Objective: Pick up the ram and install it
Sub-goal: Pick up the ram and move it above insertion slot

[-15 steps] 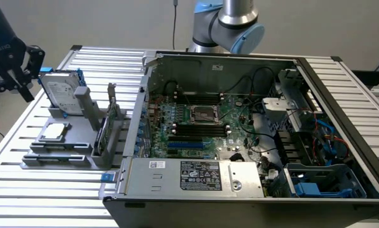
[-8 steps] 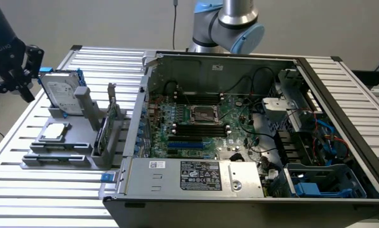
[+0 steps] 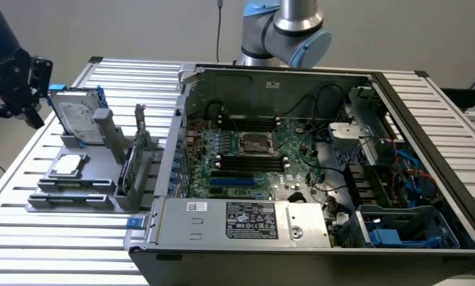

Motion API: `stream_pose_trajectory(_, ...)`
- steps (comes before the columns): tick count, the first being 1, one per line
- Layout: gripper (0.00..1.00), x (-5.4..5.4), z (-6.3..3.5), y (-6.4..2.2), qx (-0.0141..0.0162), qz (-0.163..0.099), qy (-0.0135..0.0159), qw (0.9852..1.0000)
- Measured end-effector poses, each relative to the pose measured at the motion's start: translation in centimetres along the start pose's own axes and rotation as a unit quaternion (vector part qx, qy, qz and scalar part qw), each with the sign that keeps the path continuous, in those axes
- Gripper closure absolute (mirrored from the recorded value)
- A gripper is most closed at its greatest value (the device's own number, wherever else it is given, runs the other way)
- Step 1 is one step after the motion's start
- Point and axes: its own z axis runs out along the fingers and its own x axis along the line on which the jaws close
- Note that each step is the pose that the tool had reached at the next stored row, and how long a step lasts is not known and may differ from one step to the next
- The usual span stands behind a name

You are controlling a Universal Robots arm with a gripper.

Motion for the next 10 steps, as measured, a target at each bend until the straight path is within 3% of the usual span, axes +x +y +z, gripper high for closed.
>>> stream_pose_trajectory(5,0.89,0.0,0.1,0.0,0.0,-0.045,0.0004,0.999)
stream_pose_trajectory(10,0.89,0.0,0.21,0.0,0.0,-0.091,0.0008,0.9959)
